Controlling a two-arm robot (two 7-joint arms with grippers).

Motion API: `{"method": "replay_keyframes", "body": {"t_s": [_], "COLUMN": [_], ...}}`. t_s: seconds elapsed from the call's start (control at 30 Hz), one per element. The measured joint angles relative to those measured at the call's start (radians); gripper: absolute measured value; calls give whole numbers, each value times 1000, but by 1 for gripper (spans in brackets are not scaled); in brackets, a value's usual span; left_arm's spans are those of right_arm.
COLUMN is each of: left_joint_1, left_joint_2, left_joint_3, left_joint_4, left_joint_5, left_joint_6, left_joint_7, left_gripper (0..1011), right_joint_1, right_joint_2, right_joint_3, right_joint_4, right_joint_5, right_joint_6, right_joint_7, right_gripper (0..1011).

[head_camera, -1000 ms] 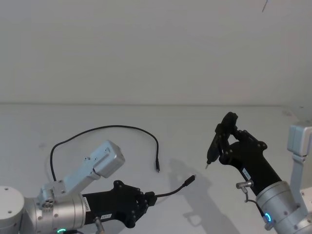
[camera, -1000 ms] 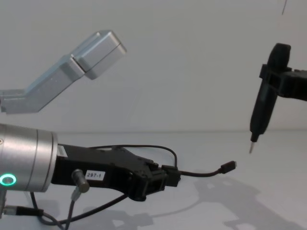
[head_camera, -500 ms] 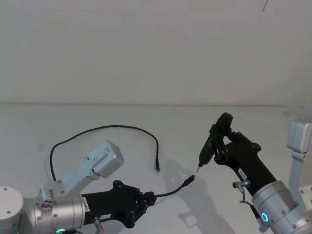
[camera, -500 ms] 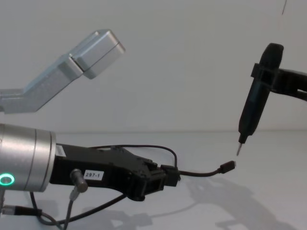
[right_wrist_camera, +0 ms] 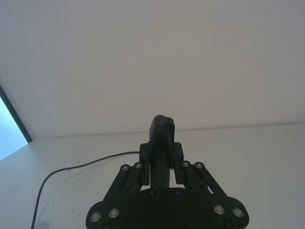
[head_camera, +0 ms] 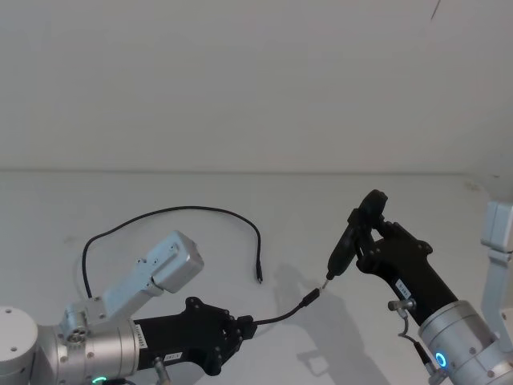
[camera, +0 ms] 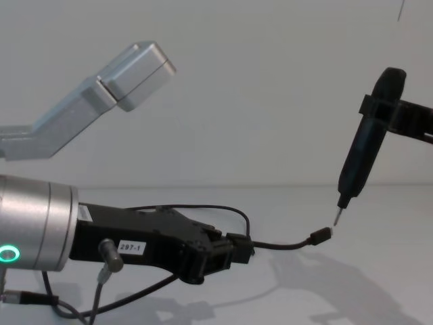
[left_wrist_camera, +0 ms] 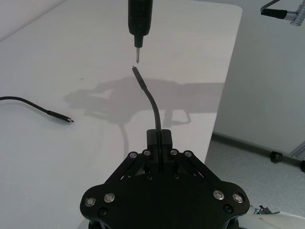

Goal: Pick up the data cable with the one hand.

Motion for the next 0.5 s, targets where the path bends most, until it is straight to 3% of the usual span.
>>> {"method": "replay_keyframes", "body": {"t_s": [0.5], "left_joint_1": [0], "left_joint_2": [0], "left_joint_3": [0], "left_joint_4": [0], "left_joint_5": [0], "left_joint_6": [0], "left_joint_7": [0], "left_gripper": [40], "right_joint_1": [4], "right_joint_2": [0], "right_joint_3": [3], "right_joint_4": [14], "right_joint_5": [31], "right_joint_6": [3], "right_joint_7": [7], "right_gripper": [279]}}
